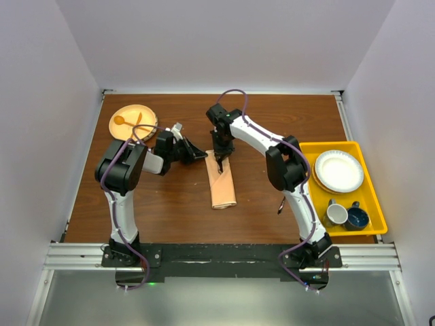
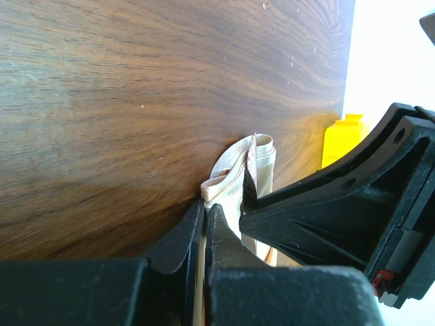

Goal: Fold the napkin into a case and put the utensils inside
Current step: Insert the knife into the folded napkin.

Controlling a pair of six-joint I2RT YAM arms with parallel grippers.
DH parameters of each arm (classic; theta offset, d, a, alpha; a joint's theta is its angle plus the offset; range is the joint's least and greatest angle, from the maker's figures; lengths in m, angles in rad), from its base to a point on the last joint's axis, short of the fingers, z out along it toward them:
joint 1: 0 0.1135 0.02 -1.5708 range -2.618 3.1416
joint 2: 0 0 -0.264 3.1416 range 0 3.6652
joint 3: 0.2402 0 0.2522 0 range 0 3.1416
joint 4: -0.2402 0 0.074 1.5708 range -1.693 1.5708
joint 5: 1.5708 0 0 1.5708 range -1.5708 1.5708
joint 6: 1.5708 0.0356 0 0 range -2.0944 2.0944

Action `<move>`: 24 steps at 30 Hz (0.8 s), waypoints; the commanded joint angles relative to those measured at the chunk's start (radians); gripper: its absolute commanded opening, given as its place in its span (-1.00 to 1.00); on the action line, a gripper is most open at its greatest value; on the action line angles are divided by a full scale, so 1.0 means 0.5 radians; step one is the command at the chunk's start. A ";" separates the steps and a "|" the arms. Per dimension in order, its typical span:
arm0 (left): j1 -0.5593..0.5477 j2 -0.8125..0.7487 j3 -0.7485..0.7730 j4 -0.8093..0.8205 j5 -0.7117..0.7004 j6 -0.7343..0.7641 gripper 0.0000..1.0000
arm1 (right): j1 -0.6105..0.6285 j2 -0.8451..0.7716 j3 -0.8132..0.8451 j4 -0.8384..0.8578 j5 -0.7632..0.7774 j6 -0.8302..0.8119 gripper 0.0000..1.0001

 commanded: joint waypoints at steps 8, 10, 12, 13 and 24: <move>0.027 0.028 0.008 -0.099 -0.083 0.110 -1.00 | 0.012 -0.160 -0.060 -0.098 -0.017 -0.005 -1.00; 0.027 0.028 0.011 -0.102 -0.083 0.110 -1.00 | 0.012 -0.169 -0.070 -0.098 -0.011 -0.005 -1.00; 0.027 0.025 0.011 -0.105 -0.080 0.117 -1.00 | 0.012 -0.175 -0.085 -0.101 -0.008 -0.005 -1.00; 0.027 0.028 0.011 -0.105 -0.080 0.120 -1.00 | 0.015 -0.175 -0.088 -0.101 -0.005 -0.011 -1.00; 0.027 0.031 0.014 -0.111 -0.074 0.123 -1.00 | 0.015 -0.203 -0.116 -0.101 0.001 0.001 -0.52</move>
